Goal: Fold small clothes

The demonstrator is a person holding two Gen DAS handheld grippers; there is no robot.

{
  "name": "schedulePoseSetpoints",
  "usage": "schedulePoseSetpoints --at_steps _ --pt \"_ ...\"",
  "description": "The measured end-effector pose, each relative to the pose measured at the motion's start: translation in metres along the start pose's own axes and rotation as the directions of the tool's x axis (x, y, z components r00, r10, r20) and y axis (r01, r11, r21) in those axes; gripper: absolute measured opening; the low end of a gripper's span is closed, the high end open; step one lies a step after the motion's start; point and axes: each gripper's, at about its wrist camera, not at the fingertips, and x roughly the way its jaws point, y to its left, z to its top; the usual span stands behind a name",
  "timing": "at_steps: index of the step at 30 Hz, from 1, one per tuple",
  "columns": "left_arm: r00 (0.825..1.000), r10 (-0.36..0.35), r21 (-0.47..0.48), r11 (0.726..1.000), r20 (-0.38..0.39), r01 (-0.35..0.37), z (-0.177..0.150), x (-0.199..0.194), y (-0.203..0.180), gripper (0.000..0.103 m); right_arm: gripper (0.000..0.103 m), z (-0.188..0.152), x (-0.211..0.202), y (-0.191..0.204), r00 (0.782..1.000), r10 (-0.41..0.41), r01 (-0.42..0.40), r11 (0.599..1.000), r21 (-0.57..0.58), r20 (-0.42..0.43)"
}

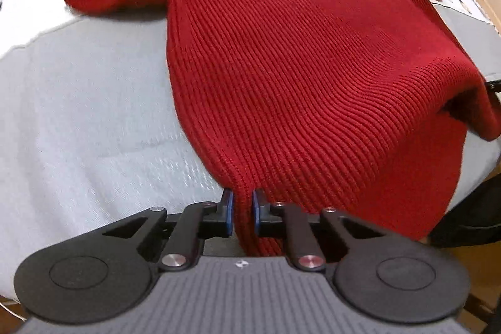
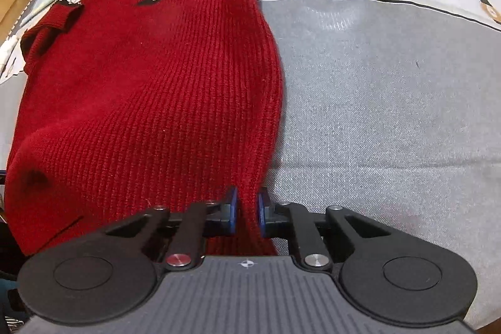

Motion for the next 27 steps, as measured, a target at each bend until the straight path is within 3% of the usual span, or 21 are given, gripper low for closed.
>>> schedulePoseSetpoints --at_steps 4,8,10,12,14,16,18,21,27 --pt "0.991 0.105 -0.051 0.994 0.087 -0.101 0.008 -0.01 0.011 0.007 0.012 0.001 -0.005 -0.002 0.998 0.06 -0.061 0.998 0.015 0.034" --pt "0.979 0.167 -0.083 0.984 0.118 -0.158 0.007 -0.019 0.014 0.007 0.012 -0.001 -0.014 -0.004 0.987 0.148 -0.15 0.988 0.032 0.064" --pt "0.976 0.177 -0.072 0.983 0.124 -0.169 0.006 -0.018 0.009 0.007 0.012 -0.002 -0.015 -0.003 0.989 0.131 -0.133 0.991 0.024 0.062" --pt "0.981 0.161 -0.069 0.986 0.112 -0.154 0.006 -0.015 0.008 0.008 0.012 -0.004 -0.004 0.0 1.0 -0.002 0.002 1.0 -0.013 0.016" --pt "0.992 0.099 -0.108 0.99 0.075 -0.09 0.005 -0.009 0.011 0.01 0.012 -0.005 0.005 0.004 0.997 -0.075 0.074 0.996 -0.04 -0.008" --pt "0.998 0.054 -0.137 0.989 0.033 -0.049 0.002 -0.005 0.016 0.015 0.012 -0.004 0.006 0.008 0.996 -0.086 0.085 0.995 -0.053 0.0" --pt "1.0 0.016 -0.167 0.986 0.008 -0.014 0.001 -0.003 0.02 0.03 0.012 -0.004 0.004 0.007 0.997 -0.081 0.082 0.995 -0.05 0.007" --pt "0.999 -0.035 -0.208 0.978 -0.019 0.031 -0.003 0.0 0.024 0.04 0.015 -0.002 0.005 0.007 0.998 -0.058 0.058 0.998 -0.032 0.003" --pt "0.998 -0.057 -0.216 0.975 -0.038 0.048 -0.005 0.002 0.023 0.046 0.021 -0.003 0.004 0.004 0.999 -0.04 0.04 0.999 -0.016 0.005"
